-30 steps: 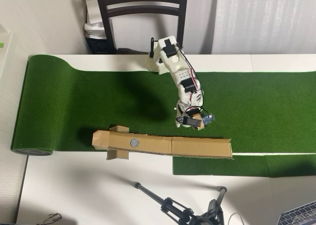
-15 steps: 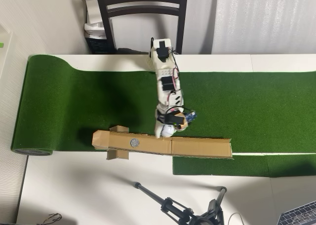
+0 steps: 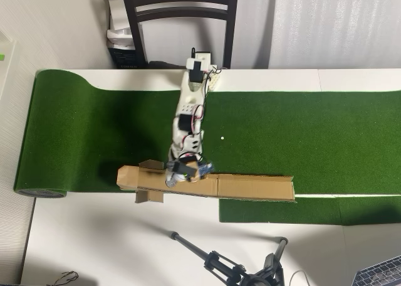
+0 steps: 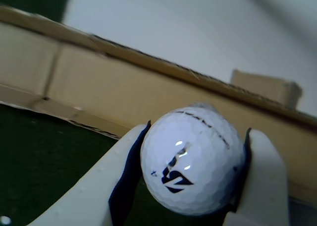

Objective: Pick up the golf ball and place it on the gray mark at the back.

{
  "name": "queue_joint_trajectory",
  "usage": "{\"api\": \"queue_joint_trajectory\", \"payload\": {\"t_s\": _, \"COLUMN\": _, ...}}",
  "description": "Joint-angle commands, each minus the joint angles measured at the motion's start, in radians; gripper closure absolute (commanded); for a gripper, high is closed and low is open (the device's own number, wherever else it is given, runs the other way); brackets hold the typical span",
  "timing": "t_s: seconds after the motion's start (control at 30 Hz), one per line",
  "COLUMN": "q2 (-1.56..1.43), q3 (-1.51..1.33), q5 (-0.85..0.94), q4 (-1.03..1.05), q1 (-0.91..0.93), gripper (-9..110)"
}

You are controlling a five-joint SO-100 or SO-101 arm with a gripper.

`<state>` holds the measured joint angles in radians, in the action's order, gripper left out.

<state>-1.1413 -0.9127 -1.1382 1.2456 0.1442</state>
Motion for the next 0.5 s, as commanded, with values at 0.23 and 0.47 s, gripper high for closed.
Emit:
{"api": "queue_joint_trajectory", "payload": {"t_s": 0.23, "q2": -0.017, "q3": 0.107, "q5": 0.044, "q4": -0.097, "q1": 0.020, "gripper": 77}}
{"api": "queue_joint_trajectory", "payload": {"t_s": 0.47, "q2": -0.015, "q3": 0.097, "q5": 0.034, "q4": -0.097, "q1": 0.008, "gripper": 77}}
